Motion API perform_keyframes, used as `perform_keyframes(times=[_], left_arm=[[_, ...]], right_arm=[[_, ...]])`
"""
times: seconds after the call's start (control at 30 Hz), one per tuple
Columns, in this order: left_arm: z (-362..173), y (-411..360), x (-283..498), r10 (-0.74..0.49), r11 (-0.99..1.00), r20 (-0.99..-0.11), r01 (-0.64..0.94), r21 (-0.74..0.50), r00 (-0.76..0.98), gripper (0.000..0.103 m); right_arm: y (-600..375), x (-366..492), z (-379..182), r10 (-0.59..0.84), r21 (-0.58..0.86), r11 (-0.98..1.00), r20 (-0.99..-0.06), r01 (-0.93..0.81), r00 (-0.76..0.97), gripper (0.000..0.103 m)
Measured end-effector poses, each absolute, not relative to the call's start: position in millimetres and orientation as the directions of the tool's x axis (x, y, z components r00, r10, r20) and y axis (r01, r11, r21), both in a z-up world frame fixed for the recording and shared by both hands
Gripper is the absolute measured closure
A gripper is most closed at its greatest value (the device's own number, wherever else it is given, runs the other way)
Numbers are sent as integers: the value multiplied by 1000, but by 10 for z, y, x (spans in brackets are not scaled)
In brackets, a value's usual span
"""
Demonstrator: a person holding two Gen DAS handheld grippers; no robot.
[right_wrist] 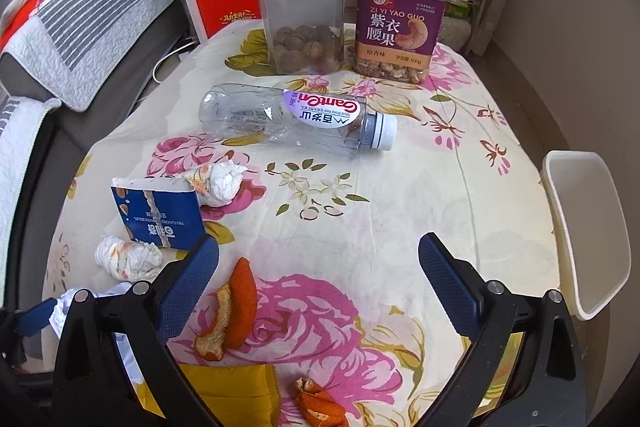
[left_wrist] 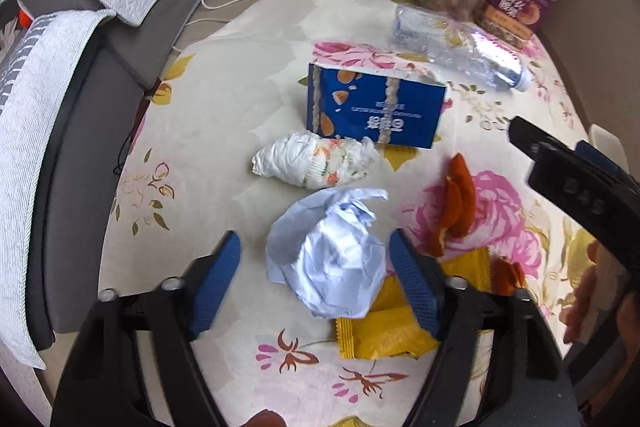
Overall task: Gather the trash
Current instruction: 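Grasp the crumpled blue paper with the left tool while the right tool grasps the snack box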
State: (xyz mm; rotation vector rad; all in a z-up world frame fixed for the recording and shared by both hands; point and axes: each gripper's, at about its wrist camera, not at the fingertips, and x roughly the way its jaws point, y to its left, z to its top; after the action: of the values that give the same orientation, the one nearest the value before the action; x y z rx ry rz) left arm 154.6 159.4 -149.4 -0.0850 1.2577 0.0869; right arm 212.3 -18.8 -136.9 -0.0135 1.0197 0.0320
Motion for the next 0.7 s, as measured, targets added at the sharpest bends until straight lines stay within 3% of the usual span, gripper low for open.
perform_keyframes(times=[0.07,0.17,0.7], left_arm=[[-1530,1629,1558,-13,993,-959,-113,-46,283,76],[-1487,1660,1525,-8,993,-953,-113,-44,303,84],[-965,2147,1538,20,979,-903,-190,-69,429,84]], right_arm=[[-172,2130,-1375,35,15,999,-854,-42,519,7],[-112,2134,-1377,65,30,997,-853,-76,518,7],[570,2480,-1594,291,123,927,-832,-355,472,7]])
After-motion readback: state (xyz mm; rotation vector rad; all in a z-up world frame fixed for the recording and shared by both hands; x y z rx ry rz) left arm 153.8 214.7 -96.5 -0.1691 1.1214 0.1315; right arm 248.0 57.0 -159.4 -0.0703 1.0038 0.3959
